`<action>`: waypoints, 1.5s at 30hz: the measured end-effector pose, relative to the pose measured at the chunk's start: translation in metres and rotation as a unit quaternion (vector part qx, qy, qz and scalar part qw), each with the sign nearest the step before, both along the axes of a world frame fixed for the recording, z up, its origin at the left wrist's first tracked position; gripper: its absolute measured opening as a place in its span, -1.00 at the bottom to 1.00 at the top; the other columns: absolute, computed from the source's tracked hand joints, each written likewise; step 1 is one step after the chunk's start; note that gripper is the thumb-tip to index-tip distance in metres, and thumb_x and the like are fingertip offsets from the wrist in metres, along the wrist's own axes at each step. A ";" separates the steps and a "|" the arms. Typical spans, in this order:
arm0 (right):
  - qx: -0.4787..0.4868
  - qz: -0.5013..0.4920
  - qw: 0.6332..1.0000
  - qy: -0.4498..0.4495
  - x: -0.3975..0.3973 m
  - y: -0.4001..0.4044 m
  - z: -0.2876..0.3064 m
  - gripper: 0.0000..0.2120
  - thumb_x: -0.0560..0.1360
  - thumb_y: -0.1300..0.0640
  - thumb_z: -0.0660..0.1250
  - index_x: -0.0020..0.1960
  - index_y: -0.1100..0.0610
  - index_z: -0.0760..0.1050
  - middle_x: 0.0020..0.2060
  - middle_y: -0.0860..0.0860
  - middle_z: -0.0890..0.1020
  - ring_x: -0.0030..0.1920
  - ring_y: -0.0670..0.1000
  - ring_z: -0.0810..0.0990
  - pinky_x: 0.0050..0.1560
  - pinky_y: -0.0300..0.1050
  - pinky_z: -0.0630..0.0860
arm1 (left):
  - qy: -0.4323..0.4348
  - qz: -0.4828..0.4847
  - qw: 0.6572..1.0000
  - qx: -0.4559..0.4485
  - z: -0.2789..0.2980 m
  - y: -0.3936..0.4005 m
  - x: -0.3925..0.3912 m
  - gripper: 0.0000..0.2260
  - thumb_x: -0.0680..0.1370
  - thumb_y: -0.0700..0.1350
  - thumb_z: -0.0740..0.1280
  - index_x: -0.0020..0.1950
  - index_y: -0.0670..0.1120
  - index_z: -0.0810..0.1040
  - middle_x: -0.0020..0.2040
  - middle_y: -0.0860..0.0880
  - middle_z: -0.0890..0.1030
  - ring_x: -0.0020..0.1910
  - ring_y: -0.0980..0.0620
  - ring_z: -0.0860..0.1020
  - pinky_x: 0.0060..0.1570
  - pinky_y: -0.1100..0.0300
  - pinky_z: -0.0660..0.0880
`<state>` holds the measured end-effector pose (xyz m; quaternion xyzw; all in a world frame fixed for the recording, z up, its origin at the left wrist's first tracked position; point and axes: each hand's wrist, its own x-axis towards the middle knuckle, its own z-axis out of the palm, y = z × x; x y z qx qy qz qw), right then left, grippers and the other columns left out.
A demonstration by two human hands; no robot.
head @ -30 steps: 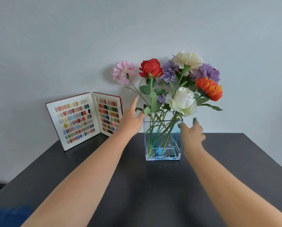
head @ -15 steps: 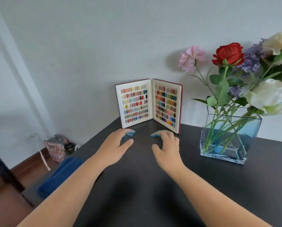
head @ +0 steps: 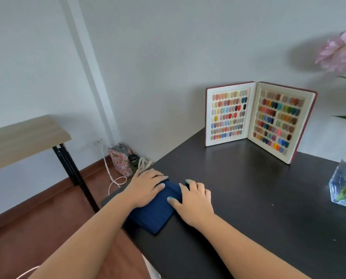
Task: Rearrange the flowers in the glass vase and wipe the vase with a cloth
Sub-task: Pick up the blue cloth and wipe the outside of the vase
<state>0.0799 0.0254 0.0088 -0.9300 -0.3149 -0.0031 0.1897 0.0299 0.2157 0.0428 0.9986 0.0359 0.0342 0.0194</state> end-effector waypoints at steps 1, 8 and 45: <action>0.014 -0.001 1.000 -0.010 -0.002 0.004 -0.001 -0.37 0.50 -0.33 0.04 0.43 0.00 0.31 0.43 -0.01 0.29 0.36 0.10 0.20 0.32 0.05 0.13 | -0.017 -0.011 1.000 0.020 0.001 0.003 0.000 -0.63 0.63 0.15 0.01 0.41 0.17 0.36 0.31 0.14 0.43 0.36 0.06 0.29 0.35 -0.02 0.05; 0.193 0.024 0.976 0.098 -0.005 0.000 0.010 -0.78 0.48 -0.09 0.33 0.08 -0.06 0.50 -0.08 -0.15 0.58 0.00 -0.07 0.48 0.10 -0.08 0.40 | -0.036 -0.074 0.996 -0.020 0.013 0.013 -0.006 -0.72 0.62 0.12 0.11 0.12 0.03 0.53 -0.02 0.05 0.53 -0.02 0.04 0.42 0.08 0.07 0.32; 0.146 -0.271 0.807 -0.503 0.074 -0.390 0.099 -0.73 0.46 0.16 0.30 0.11 0.04 0.67 0.10 0.13 0.40 -0.03 0.17 0.33 -0.04 0.11 0.33 | -0.042 -0.134 0.781 -0.609 0.098 -0.380 0.177 -0.69 0.49 0.15 0.34 0.13 0.02 0.45 -0.02 0.14 0.49 -0.06 0.16 0.48 -0.14 0.24 0.33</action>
